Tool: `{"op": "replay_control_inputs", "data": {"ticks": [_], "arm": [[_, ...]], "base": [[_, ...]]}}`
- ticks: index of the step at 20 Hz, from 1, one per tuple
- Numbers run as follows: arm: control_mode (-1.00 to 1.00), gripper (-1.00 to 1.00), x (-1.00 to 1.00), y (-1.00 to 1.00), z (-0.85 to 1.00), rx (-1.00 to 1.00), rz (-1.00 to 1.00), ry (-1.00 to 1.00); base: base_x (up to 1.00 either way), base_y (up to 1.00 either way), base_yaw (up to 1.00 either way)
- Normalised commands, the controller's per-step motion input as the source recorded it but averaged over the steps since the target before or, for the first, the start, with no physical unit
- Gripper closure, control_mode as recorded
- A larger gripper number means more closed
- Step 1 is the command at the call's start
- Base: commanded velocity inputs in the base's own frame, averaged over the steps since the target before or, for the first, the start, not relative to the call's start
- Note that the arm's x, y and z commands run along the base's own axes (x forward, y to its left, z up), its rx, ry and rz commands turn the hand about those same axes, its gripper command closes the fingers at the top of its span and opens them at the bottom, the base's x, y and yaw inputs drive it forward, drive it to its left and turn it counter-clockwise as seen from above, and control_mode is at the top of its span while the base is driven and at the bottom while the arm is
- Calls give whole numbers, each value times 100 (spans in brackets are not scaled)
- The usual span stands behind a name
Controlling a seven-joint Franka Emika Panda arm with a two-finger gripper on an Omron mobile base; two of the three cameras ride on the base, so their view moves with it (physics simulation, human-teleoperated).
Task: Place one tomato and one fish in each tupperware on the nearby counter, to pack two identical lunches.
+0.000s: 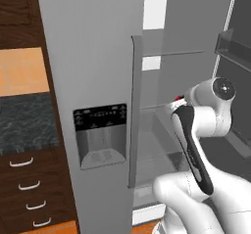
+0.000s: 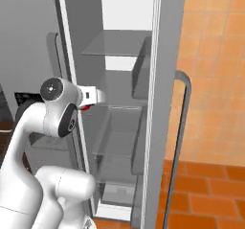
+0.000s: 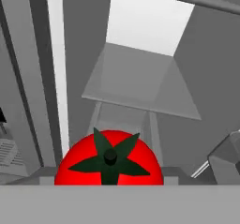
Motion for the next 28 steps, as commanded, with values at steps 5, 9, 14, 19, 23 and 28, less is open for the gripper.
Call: {"op": "replay_control_inputs", "data": {"ticks": [5, 9, 14, 19, 23, 28], "arm": [[100, 100, 0, 0, 0, 0, 0, 0], [100, 100, 0, 0, 0, 0, 0, 0], [100, 100, 0, 0, 0, 0, 0, 0], [100, 100, 0, 0, 0, 0, 0, 0], [100, 100, 0, 0, 0, 0, 0, 0], [100, 100, 0, 0, 0, 0, 0, 0]], "base": [[-39, 100, 0], [-18, 100, 0], [-3, 100, 0], [0, 100, 1], [0, 100, 22], [1, 100, 23]]}}
